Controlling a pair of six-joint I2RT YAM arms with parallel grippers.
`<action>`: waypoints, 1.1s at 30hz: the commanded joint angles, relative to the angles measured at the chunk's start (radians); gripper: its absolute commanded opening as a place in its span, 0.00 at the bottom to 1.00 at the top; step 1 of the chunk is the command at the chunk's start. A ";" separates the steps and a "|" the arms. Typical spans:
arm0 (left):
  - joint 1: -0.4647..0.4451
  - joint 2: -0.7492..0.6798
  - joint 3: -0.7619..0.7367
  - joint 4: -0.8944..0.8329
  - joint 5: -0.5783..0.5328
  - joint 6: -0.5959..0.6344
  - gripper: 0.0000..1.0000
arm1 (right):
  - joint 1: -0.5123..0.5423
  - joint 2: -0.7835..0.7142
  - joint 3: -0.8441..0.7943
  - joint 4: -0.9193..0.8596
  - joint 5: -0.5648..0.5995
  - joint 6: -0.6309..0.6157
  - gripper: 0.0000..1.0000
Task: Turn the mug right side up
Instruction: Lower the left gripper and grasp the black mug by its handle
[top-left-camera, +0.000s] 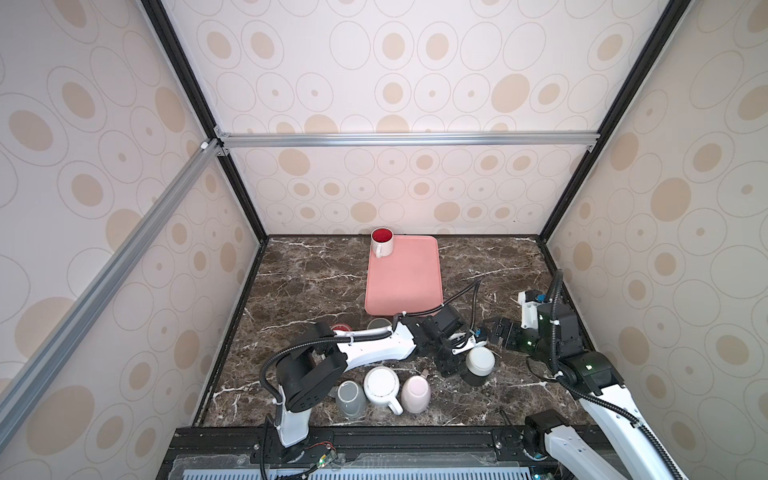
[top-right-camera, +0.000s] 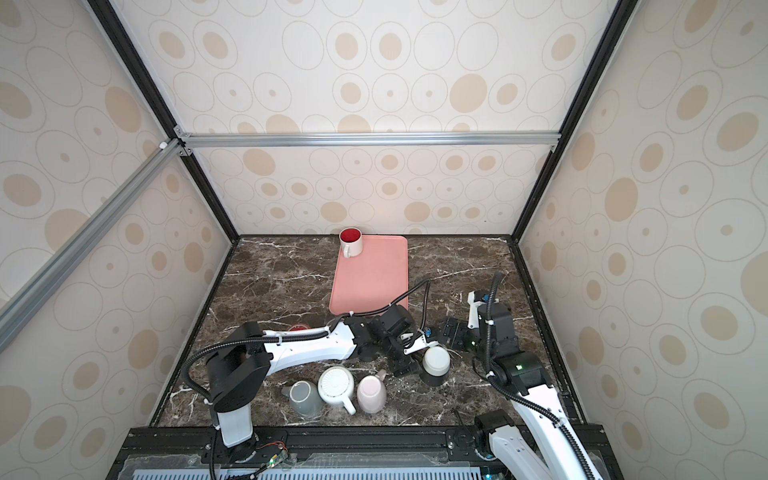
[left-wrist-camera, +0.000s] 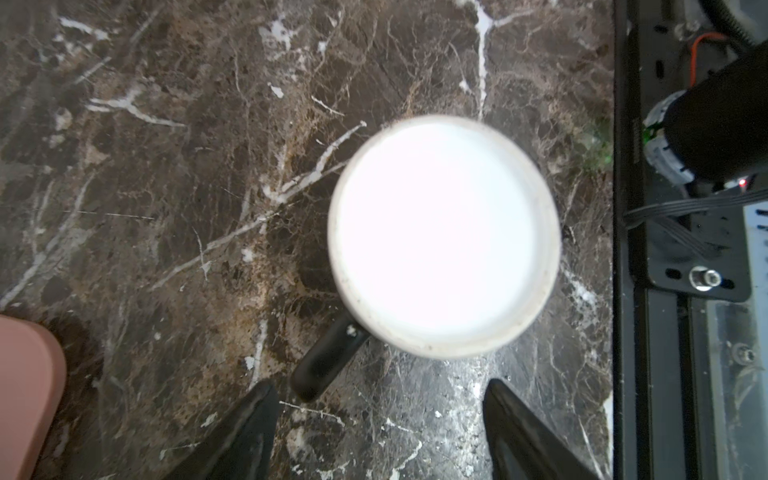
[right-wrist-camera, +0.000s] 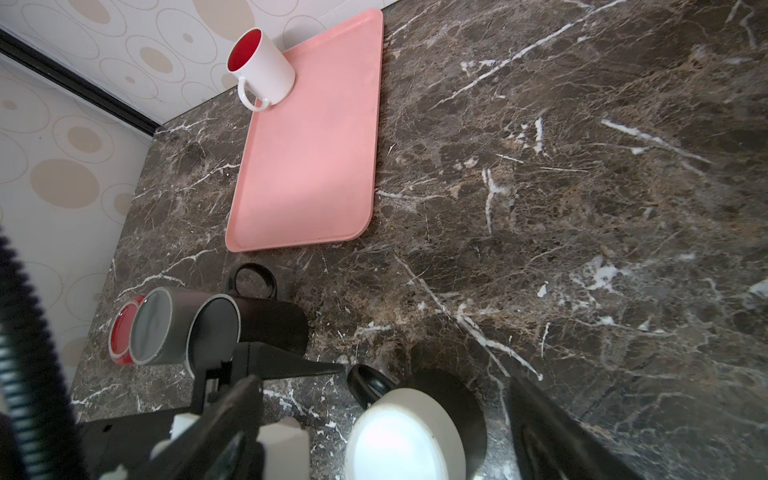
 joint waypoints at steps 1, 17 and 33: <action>-0.005 0.023 0.034 0.000 0.028 0.059 0.77 | -0.006 -0.010 0.009 -0.008 -0.011 -0.002 0.94; -0.010 -0.005 -0.035 0.035 0.094 -0.003 0.54 | -0.013 -0.026 0.002 -0.023 -0.005 -0.011 0.94; -0.015 0.038 -0.026 0.171 0.070 -0.003 0.47 | -0.033 -0.055 0.011 -0.064 0.011 -0.014 0.94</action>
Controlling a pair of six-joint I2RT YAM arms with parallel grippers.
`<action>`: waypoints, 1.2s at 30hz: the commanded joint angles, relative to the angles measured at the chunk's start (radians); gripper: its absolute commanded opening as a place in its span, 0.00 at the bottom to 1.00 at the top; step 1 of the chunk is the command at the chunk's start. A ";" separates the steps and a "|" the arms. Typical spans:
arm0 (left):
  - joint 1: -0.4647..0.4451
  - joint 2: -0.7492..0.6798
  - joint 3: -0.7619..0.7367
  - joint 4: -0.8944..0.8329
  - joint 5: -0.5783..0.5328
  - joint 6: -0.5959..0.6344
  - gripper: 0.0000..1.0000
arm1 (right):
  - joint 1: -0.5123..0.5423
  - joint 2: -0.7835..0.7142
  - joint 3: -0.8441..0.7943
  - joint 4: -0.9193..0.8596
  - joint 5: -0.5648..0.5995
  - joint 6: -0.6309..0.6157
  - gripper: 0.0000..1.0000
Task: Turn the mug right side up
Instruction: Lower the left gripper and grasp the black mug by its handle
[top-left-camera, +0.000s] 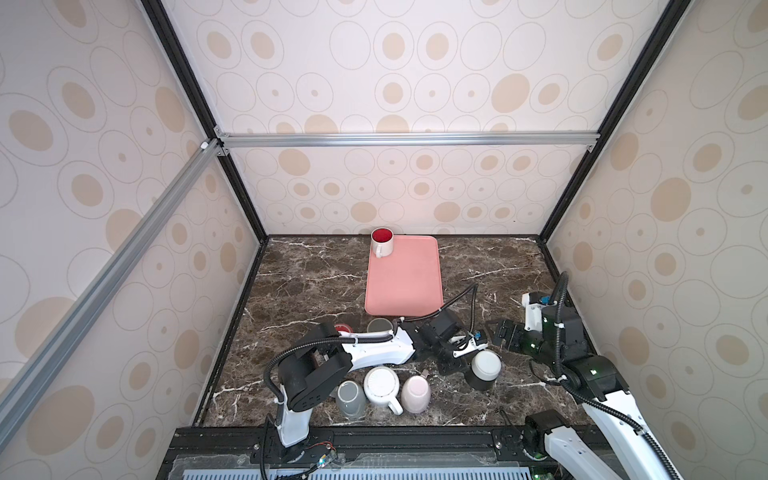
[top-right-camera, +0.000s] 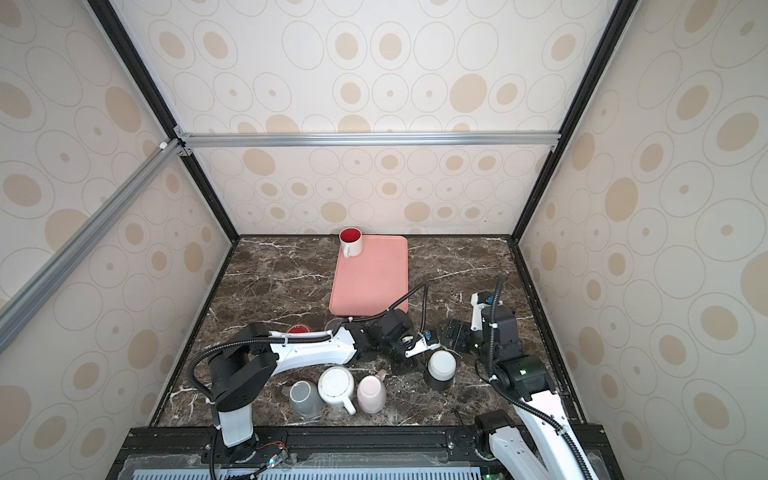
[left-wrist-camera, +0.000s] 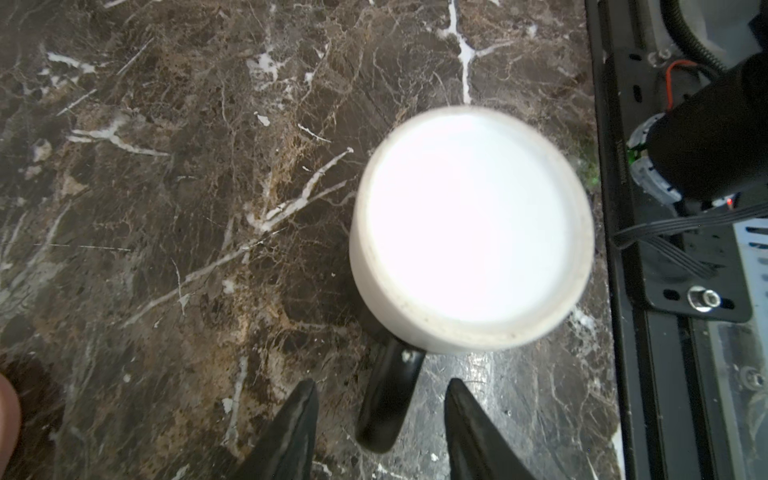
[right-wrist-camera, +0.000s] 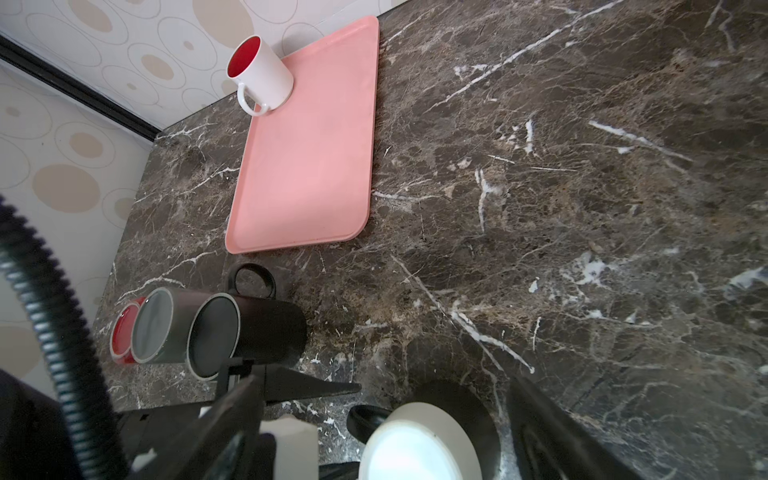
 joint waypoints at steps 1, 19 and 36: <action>-0.011 0.031 0.044 0.005 0.033 0.017 0.46 | -0.012 -0.012 0.011 -0.032 0.011 -0.009 0.94; -0.031 0.084 0.072 0.003 0.042 0.025 0.15 | -0.017 0.022 0.025 -0.030 -0.012 -0.008 0.94; -0.046 -0.068 -0.087 0.231 -0.122 -0.035 0.00 | -0.017 -0.037 0.013 0.070 0.018 0.059 0.93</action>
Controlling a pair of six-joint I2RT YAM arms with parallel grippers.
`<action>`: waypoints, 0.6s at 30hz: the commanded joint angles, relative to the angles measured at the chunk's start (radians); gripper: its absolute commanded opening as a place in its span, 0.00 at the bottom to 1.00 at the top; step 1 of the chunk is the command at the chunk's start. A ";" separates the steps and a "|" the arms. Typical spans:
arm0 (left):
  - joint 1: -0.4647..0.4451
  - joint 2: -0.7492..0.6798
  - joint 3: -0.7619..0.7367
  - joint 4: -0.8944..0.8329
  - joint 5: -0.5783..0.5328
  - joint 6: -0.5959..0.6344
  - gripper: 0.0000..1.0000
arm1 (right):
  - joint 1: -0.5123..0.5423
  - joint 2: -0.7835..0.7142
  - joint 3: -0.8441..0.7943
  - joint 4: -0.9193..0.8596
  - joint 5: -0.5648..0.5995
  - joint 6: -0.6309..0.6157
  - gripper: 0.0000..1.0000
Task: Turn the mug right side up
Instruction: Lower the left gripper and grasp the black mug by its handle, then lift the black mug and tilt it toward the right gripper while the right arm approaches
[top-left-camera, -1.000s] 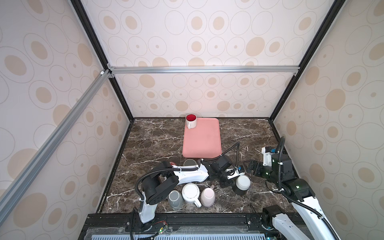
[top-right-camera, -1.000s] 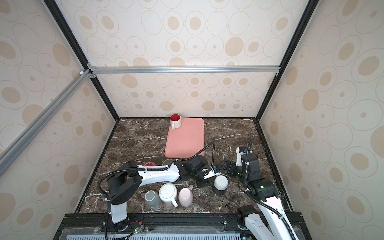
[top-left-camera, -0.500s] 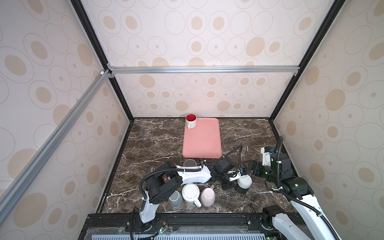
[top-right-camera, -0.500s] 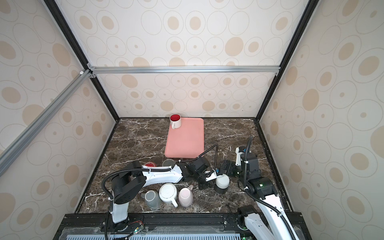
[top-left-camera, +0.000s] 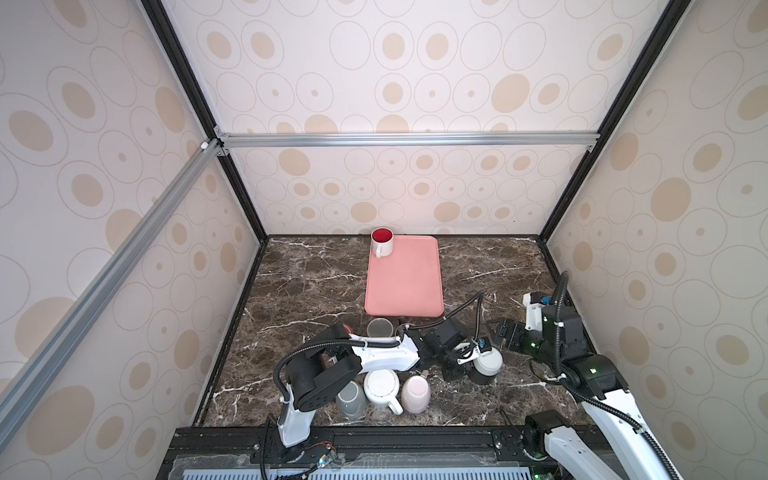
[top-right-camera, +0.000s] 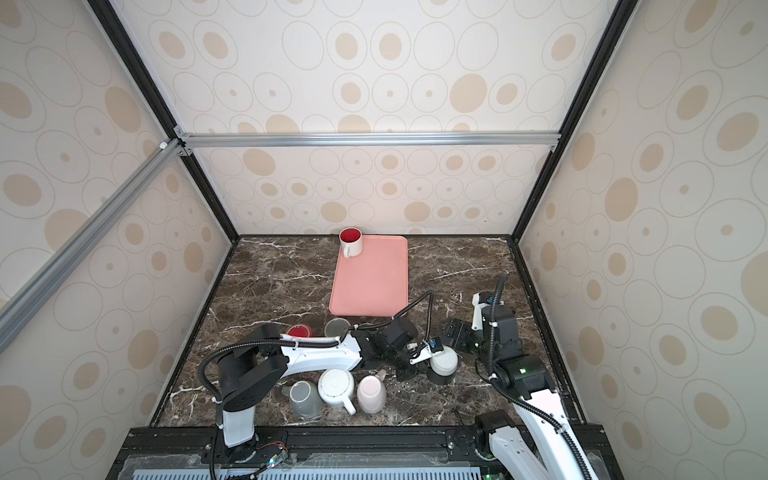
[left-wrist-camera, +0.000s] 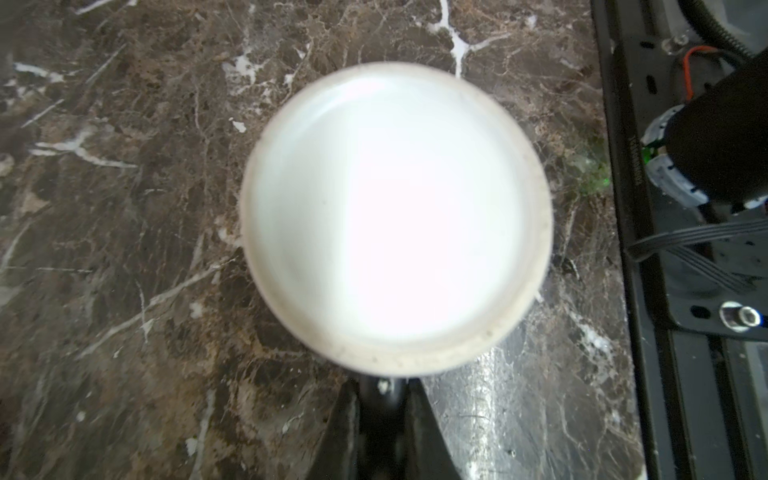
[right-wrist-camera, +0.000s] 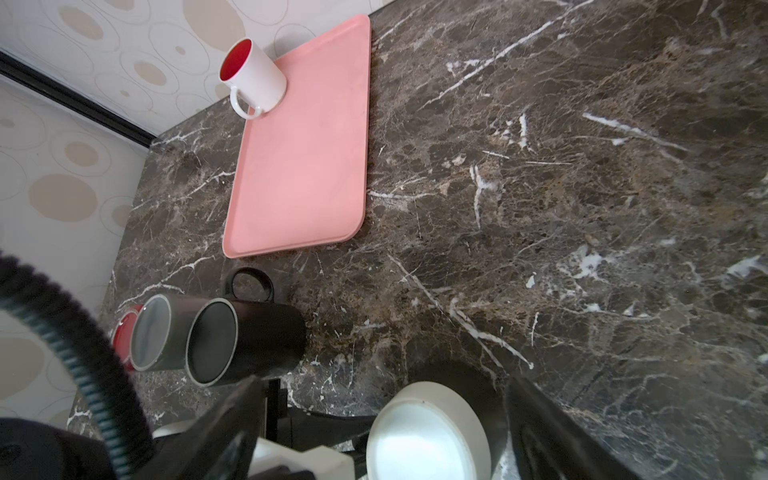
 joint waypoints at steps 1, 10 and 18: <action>-0.005 -0.091 -0.042 0.149 -0.067 -0.030 0.00 | -0.009 -0.047 0.006 0.076 0.019 0.037 0.93; 0.022 -0.241 -0.128 0.330 -0.105 -0.136 0.00 | -0.009 -0.142 -0.035 0.275 0.061 0.117 0.93; 0.167 -0.448 -0.221 0.485 0.011 -0.295 0.00 | -0.009 -0.189 -0.081 0.516 -0.128 0.085 0.94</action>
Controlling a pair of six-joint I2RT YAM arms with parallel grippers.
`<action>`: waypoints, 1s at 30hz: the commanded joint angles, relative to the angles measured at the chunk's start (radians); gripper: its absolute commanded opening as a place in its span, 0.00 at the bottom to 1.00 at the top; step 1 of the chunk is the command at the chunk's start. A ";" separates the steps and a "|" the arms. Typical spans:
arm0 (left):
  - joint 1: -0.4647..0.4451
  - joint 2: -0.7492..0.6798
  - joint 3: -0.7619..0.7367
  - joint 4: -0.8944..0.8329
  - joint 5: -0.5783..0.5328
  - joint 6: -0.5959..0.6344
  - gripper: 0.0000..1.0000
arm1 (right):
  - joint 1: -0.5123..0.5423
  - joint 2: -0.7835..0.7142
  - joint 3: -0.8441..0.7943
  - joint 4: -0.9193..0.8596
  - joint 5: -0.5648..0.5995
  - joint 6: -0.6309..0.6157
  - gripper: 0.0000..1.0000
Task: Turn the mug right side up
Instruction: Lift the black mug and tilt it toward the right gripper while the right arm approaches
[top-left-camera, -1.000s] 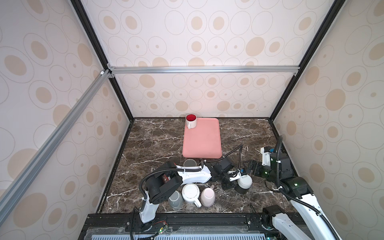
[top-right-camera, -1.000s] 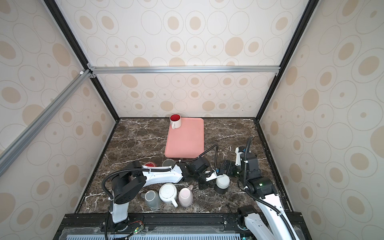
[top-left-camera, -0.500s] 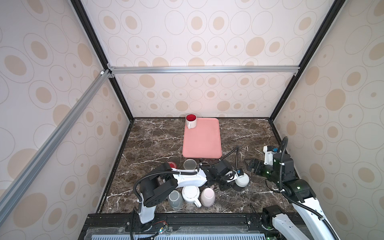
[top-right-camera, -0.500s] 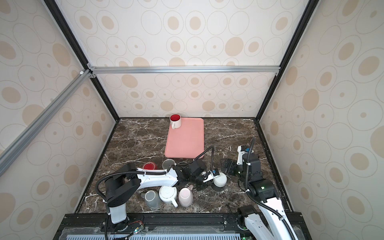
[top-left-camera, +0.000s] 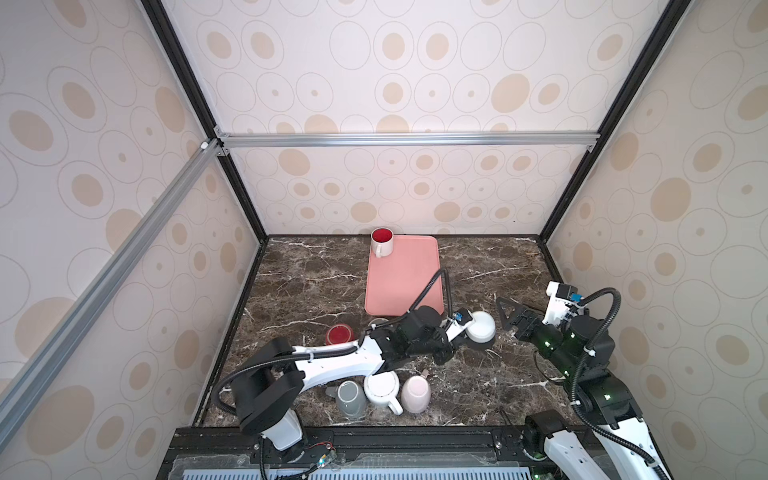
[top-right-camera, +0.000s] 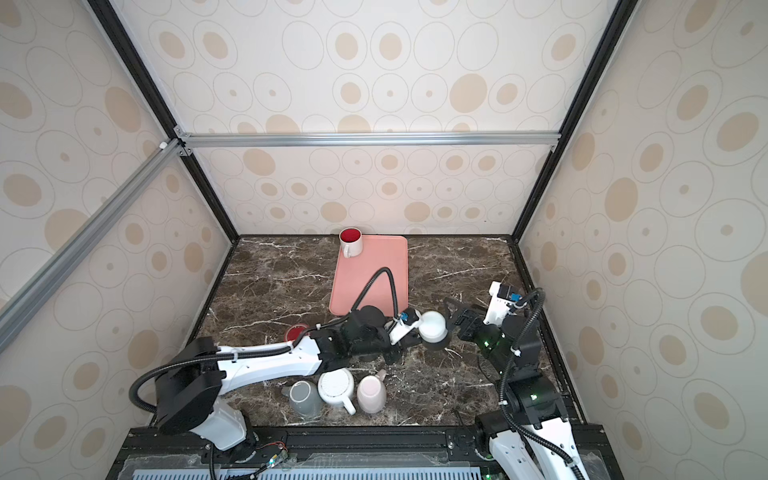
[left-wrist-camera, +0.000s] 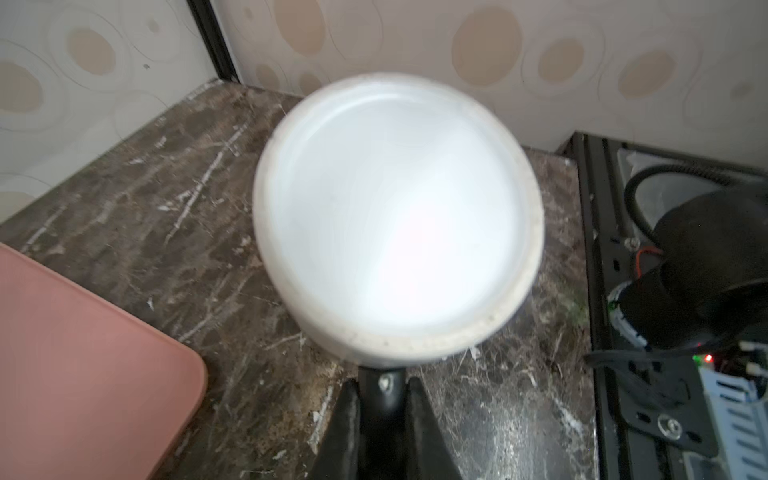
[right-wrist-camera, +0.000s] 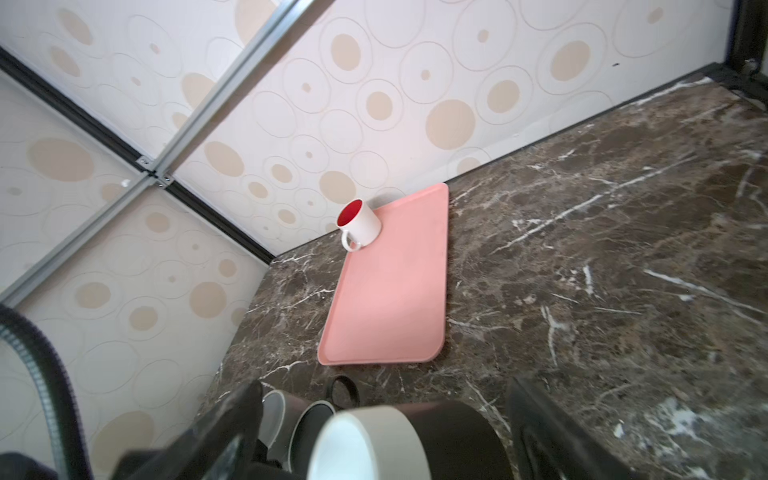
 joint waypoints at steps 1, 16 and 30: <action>0.108 -0.130 -0.045 0.255 0.111 -0.149 0.00 | -0.008 -0.030 -0.034 0.191 -0.116 -0.008 0.94; 0.402 -0.300 -0.343 0.952 0.395 -0.611 0.00 | 0.120 0.371 -0.162 0.985 -0.600 0.242 0.84; 0.446 -0.194 -0.399 1.402 0.413 -0.864 0.00 | 0.334 0.689 -0.082 1.290 -0.557 0.223 0.69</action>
